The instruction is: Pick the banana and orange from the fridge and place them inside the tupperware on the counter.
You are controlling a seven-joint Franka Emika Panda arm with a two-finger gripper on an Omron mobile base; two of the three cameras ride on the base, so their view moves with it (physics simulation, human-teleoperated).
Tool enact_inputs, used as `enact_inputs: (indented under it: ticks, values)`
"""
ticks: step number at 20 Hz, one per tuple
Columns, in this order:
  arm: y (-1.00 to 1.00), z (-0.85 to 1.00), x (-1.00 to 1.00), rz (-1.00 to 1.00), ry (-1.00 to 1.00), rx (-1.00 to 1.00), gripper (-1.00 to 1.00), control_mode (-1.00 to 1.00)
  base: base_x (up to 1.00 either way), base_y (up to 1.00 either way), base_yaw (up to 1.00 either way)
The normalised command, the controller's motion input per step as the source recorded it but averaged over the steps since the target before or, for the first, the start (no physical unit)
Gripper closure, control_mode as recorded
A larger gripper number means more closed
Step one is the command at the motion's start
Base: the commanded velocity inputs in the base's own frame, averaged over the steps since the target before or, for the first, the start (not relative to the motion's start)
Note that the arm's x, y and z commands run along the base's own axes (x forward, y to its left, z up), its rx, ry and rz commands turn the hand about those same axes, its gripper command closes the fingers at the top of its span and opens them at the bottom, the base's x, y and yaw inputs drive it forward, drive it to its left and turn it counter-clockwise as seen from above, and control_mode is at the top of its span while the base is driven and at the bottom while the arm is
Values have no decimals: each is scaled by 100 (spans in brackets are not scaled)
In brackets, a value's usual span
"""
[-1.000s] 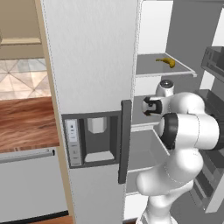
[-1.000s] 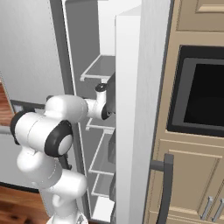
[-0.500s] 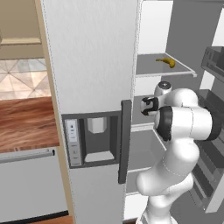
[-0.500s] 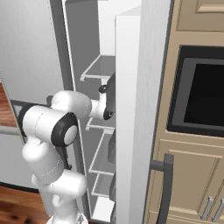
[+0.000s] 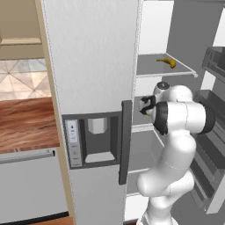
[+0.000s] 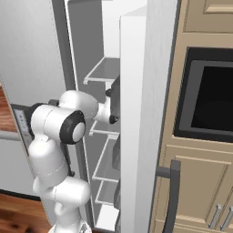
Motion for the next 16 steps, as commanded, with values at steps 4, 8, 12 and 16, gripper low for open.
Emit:
enact_inputs:
  ticks: [4, 8, 12, 16]
  values:
    - [-1, -12, 19, 0, 0, 3, -100, -100, 0, 0, 0]
    - [-1, -9, 20, 0, 0, 8, -100, -100, 0, 0, 0]
    - [-3, -9, 18, 0, 0, 8, -100, -100, 0, 0, 0]
    - [-7, -10, 16, 0, 0, 8, -100, -100, 0, 0, 0]
